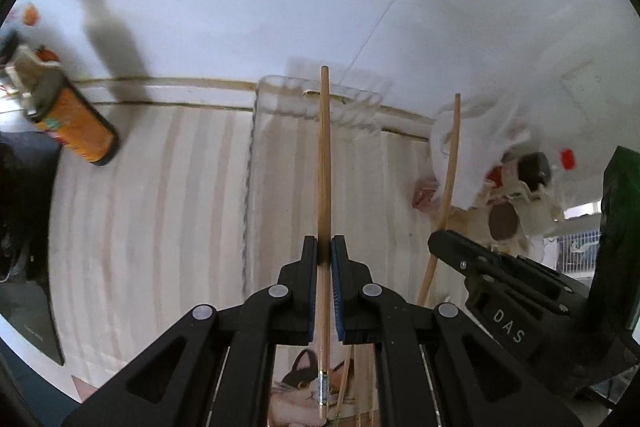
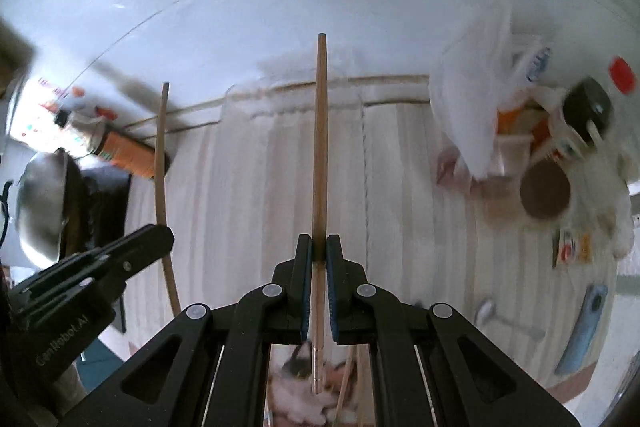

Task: Organize utensils
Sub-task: 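Open both grippers to drop the chopsticks into the clear basket, then move both grippers back to the mat and grasp one chopstick each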

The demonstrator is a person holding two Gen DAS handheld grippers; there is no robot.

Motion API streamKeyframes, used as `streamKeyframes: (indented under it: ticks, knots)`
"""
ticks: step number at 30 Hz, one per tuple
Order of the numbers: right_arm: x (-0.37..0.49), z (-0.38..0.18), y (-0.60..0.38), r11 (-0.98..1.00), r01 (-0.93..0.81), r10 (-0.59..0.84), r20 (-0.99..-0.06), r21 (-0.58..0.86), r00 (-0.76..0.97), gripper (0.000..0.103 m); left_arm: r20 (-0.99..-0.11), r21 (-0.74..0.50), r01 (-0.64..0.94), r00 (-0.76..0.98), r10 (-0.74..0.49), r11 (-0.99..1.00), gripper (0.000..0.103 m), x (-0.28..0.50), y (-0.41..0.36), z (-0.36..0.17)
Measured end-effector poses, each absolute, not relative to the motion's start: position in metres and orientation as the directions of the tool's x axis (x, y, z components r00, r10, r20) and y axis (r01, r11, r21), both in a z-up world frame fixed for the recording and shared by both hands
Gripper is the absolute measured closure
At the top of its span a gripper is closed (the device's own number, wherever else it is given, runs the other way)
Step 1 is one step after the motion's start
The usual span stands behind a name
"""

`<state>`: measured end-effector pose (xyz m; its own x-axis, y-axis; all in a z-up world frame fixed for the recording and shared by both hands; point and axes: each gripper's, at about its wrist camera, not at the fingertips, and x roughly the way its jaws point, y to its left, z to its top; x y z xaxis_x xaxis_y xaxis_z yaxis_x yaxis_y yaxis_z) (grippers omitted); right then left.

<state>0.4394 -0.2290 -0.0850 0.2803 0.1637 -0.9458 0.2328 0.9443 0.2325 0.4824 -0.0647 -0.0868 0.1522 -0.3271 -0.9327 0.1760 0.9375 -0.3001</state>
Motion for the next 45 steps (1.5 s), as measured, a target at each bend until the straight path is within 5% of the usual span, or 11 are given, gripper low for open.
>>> streamKeyframes:
  ticks: [10, 12, 14, 20, 22, 25, 30, 42, 44, 45]
  knots:
    - [0.501, -0.149, -0.252, 0.945, 0.244, 0.179, -0.970, 0.216, 0.164, 0.095, -0.959, -0.260, 0.152, 0.077, -0.274, 0.954, 0.097, 0.519, -0.081, -0.125]
    - [0.500, -0.156, -0.253, 0.943, 0.244, 0.196, -0.971, 0.226, 0.139, 0.086, -0.965, -0.217, 0.162, 0.116, -0.237, 0.963, 0.096, 0.514, -0.079, -0.116]
    - [0.495, -0.156, -0.254, 0.943, 0.244, 0.198, -0.970, 0.228, 0.142, 0.067, -0.967, -0.164, 0.168, 0.165, -0.192, 0.972, 0.088, 0.507, -0.075, -0.109]
    - [0.463, -0.131, -0.250, 0.959, 0.241, 0.100, -0.971, 0.152, 0.216, 0.053, -0.930, 0.019, 0.136, 0.366, -0.032, 0.991, 0.036, 0.465, -0.058, -0.088]
    - [0.450, -0.124, -0.247, 0.964, 0.244, 0.045, -0.968, 0.108, 0.248, 0.044, -0.907, 0.049, 0.116, 0.421, -0.004, 0.992, 0.028, 0.447, -0.052, -0.084]
    - [0.426, -0.115, -0.243, 0.963, 0.262, -0.017, -0.953, 0.066, 0.301, 0.028, -0.884, 0.041, 0.095, 0.467, -0.008, 0.995, 0.002, 0.427, -0.041, -0.078]
    - [0.390, -0.102, -0.235, 0.961, 0.277, -0.087, -0.920, 0.024, 0.381, 0.010, -0.865, 0.079, 0.089, 0.501, 0.024, 0.993, 0.000, 0.407, -0.034, -0.072]
    - [0.310, -0.087, -0.230, 0.949, 0.307, -0.078, -0.895, 0.068, 0.438, 0.005, -0.898, 0.076, 0.126, 0.439, 0.013, 0.989, 0.000, 0.341, -0.027, -0.098]
    - [0.295, -0.101, -0.233, 0.939, 0.321, -0.021, -0.916, 0.119, 0.400, 0.016, -0.926, 0.069, 0.140, 0.378, 0.011, 0.988, 0.001, 0.328, -0.028, -0.124]
    - [0.289, -0.110, -0.234, 0.936, 0.323, 0.009, -0.925, 0.141, 0.379, 0.038, -0.939, 0.066, 0.144, 0.344, 0.012, 0.987, 0.001, 0.321, -0.029, -0.137]
